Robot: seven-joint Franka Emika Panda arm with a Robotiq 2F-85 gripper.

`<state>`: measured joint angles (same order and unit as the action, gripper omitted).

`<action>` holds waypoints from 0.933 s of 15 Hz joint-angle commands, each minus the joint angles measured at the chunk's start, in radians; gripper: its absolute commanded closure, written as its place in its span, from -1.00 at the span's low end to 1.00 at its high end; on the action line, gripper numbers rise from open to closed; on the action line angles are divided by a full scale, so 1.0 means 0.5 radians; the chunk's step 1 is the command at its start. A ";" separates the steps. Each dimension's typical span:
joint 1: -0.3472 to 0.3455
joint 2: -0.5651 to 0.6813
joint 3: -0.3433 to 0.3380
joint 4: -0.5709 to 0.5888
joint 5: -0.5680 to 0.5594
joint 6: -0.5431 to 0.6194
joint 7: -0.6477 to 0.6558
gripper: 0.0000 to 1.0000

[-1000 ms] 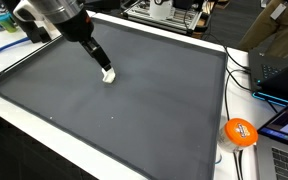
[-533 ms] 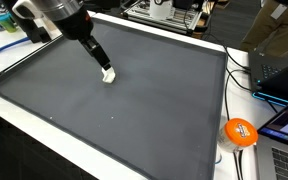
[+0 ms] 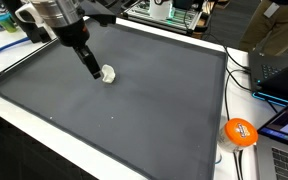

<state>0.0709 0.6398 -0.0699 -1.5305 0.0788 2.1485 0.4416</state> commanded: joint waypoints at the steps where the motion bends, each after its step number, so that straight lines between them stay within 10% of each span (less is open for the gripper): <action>1: 0.021 -0.228 -0.073 -0.497 -0.083 0.414 0.019 -1.00; 6: -0.035 -0.526 -0.025 -1.017 -0.005 0.854 -0.116 -1.00; 7: -0.002 -0.304 -0.058 -0.721 -0.043 0.767 -0.029 -1.00; 14: 0.041 -0.528 -0.065 -1.044 -0.041 1.069 0.077 -1.00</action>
<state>0.0704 0.3976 -0.0920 -2.0022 0.0628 2.5983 0.4297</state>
